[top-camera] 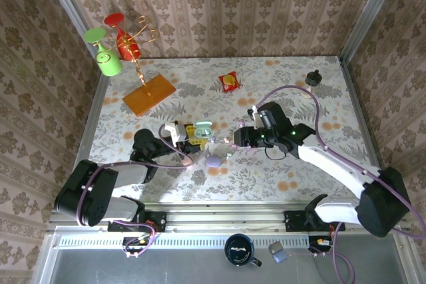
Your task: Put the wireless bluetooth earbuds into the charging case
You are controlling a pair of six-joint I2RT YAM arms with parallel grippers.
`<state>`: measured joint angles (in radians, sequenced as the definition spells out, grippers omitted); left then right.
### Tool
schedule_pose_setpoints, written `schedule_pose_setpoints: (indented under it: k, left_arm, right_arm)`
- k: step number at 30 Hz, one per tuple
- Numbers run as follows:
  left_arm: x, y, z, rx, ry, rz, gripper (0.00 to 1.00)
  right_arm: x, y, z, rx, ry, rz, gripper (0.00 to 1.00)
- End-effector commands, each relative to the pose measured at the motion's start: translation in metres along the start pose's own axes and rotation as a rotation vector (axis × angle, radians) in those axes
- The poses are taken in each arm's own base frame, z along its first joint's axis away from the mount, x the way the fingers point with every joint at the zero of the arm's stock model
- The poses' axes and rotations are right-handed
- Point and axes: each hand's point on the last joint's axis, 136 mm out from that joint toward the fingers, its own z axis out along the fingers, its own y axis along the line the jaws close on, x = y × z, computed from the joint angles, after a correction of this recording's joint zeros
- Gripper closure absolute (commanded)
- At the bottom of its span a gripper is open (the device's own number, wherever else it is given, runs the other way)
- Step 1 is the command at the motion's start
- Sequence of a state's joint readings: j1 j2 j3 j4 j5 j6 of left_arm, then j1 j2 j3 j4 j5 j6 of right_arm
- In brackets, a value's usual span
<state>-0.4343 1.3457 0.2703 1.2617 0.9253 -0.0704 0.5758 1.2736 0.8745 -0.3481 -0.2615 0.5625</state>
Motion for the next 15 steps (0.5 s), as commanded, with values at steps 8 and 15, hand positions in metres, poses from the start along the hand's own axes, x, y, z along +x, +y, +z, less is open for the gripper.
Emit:
schedule_pose_setpoints:
  k: [8,15]
  left_arm:
    - [-0.011,0.01,-0.008,-0.073,-0.031,0.038,0.66]
    - [-0.012,0.012,-0.01,-0.084,-0.032,0.037,0.66]
  right_arm:
    - [0.044,-0.009,0.065,-0.035,0.134,0.248,0.49]
    - [0.057,-0.013,0.093,-0.023,0.173,0.268,0.53]
